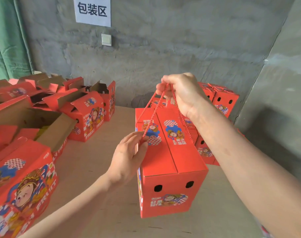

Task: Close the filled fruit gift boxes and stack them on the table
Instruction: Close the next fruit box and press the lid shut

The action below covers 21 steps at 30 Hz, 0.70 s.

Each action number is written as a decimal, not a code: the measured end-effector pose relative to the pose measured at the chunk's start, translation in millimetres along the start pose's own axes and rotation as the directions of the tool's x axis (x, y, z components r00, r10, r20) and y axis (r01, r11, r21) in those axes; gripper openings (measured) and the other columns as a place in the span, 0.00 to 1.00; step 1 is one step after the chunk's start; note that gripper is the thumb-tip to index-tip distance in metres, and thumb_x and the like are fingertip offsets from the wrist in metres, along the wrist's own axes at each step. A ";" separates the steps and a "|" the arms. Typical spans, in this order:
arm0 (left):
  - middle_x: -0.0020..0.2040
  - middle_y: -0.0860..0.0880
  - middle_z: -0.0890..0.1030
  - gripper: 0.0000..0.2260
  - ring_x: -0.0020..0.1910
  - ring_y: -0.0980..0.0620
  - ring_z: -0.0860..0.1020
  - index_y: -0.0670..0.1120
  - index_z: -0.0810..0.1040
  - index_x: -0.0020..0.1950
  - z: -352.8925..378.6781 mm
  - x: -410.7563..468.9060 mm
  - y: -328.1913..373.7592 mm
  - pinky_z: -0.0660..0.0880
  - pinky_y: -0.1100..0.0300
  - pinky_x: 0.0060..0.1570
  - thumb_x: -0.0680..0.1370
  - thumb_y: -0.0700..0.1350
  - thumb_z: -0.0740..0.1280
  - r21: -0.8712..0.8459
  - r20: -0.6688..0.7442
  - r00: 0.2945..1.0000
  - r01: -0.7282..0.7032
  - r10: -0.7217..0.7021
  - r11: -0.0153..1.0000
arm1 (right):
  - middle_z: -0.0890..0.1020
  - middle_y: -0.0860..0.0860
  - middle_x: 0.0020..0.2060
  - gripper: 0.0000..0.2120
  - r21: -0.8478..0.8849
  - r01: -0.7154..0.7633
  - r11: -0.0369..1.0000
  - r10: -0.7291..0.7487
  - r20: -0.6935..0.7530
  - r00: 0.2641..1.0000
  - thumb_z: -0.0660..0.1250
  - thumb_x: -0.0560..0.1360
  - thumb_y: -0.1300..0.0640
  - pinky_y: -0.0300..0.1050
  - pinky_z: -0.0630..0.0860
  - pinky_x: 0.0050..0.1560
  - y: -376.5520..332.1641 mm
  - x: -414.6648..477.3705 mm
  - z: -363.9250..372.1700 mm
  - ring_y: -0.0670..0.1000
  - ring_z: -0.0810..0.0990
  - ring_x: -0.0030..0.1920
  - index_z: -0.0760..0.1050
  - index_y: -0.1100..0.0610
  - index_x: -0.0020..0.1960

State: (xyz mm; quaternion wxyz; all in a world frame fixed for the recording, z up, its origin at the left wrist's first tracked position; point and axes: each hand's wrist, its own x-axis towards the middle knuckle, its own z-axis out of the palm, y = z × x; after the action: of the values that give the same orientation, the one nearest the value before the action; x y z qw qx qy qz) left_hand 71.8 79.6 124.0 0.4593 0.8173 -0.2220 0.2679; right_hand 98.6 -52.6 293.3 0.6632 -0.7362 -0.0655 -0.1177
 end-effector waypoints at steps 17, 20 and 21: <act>0.71 0.51 0.60 0.17 0.60 0.58 0.72 0.48 0.75 0.64 40.2 -27.5 -113.1 0.63 0.75 0.56 0.76 0.48 0.68 0.123 0.402 0.884 0.208 -0.240 0.970 | 0.78 0.56 0.32 0.10 -0.221 -0.302 0.927 0.284 -0.110 0.952 0.63 0.74 0.63 0.30 0.70 0.25 131.0 51.6 25.2 0.48 0.76 0.31 0.74 0.63 0.35; 0.76 0.52 0.55 0.21 0.64 0.56 0.72 0.48 0.69 0.71 48.1 -30.1 -129.9 0.62 0.71 0.59 0.78 0.50 0.65 0.150 0.452 0.849 0.230 -0.273 0.962 | 0.77 0.55 0.32 0.13 -0.349 -0.285 0.893 0.262 -0.112 0.958 0.64 0.74 0.62 0.40 0.70 0.38 146.1 47.7 24.5 0.50 0.73 0.33 0.73 0.61 0.31; 0.76 0.53 0.54 0.22 0.63 0.56 0.72 0.48 0.68 0.72 48.9 -30.8 -135.3 0.62 0.72 0.58 0.78 0.51 0.65 0.133 0.463 0.846 0.228 -0.264 0.965 | 0.76 0.56 0.32 0.13 -0.404 -0.258 0.878 0.236 -0.105 0.966 0.64 0.74 0.62 0.43 0.68 0.40 149.0 45.7 24.7 0.51 0.72 0.34 0.72 0.60 0.30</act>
State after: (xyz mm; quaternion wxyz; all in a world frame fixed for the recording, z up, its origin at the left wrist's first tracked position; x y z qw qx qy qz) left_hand 142.3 105.6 -2.6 0.3911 0.8957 -0.2115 0.0056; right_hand 182.5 -47.4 159.6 0.5030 -0.8589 0.0728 -0.0628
